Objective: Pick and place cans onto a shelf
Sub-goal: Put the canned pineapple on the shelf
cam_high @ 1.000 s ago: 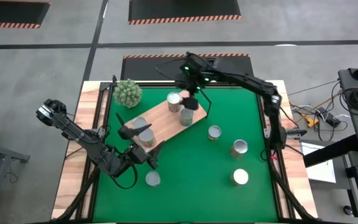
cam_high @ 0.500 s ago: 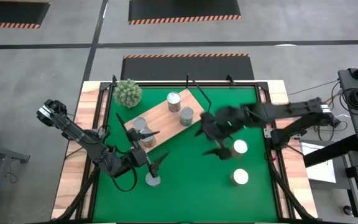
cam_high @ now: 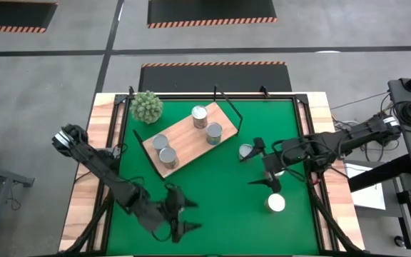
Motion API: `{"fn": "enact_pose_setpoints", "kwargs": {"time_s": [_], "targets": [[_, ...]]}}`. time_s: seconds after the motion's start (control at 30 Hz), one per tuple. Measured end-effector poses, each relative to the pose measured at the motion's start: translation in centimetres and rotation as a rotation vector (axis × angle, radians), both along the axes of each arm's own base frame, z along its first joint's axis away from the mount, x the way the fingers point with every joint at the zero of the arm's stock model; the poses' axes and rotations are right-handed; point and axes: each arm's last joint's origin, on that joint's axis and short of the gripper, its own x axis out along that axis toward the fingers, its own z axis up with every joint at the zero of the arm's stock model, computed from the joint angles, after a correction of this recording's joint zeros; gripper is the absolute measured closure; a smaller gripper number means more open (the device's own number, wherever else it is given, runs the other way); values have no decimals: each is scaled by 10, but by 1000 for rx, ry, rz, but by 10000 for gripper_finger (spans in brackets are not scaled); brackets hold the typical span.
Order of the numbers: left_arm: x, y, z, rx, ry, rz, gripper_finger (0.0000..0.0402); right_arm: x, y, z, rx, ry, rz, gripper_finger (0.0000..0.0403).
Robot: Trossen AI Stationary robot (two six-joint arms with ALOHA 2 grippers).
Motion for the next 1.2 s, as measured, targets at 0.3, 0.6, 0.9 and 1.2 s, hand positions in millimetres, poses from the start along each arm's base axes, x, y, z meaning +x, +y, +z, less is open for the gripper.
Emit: {"fn": "enact_pose_setpoints", "kwargs": {"time_s": [0.3,0.6,0.9,1.2], "targets": [[14,-34,-13,2,834,138,69,-6,-2,2,-8,-37,8,44],[41,-52,-35,114,1038,120,99,-6,-1,15,-27,-78,17,44],[61,-60,-19,294,871,48,116,-15,-9,-2,8,202,-179,44],[73,-44,25,703,655,-56,117,-42,-20,8,259,602,-603,44]]}}
